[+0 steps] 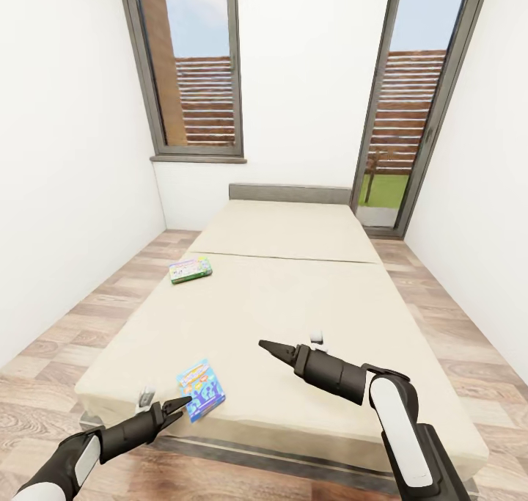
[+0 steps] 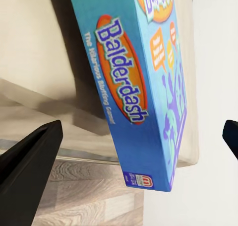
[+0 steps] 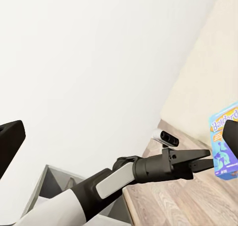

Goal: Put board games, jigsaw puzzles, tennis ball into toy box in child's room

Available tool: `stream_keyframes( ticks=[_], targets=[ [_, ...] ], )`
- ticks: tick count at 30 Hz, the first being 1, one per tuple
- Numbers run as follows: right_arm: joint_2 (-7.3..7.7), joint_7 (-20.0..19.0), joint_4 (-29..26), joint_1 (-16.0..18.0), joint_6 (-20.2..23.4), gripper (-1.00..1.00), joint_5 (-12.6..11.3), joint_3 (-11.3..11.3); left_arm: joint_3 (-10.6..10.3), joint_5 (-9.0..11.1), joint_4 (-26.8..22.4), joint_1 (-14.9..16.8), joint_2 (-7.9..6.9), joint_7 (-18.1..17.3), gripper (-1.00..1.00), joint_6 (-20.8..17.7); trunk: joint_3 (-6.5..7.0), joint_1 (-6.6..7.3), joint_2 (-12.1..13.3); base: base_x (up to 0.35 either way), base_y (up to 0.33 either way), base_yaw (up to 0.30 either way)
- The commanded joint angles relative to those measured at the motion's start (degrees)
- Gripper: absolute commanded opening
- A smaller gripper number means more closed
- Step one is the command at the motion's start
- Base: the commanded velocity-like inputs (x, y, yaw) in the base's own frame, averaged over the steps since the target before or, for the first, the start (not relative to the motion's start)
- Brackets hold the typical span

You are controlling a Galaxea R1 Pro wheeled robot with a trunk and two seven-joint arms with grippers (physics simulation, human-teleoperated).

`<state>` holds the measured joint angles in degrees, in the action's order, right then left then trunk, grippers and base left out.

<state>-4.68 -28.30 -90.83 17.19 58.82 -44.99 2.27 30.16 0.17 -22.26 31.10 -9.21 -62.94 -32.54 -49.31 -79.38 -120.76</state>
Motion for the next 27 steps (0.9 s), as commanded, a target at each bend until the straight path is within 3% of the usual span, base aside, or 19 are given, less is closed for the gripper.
stream_keyframes(
  ticks=[1,27],
  targets=[
    [-0.02,-0.4,0.0,0.0,0.2,1.0,0.4,-0.1,0.6,1.1,0.0,0.1,0.76,-0.1,1.0,0.1,-0.04,0.0,0.0,0.0,0.0,0.0],
    [-0.03,-0.4,0.0,0.0,0.2,1.0,0.4,-0.1,0.6,1.0,0.0,0.1,1.2,0.2,1.0,0.3,-0.04,0.0,0.0,-0.024,0.0,0.0]
  ],
)
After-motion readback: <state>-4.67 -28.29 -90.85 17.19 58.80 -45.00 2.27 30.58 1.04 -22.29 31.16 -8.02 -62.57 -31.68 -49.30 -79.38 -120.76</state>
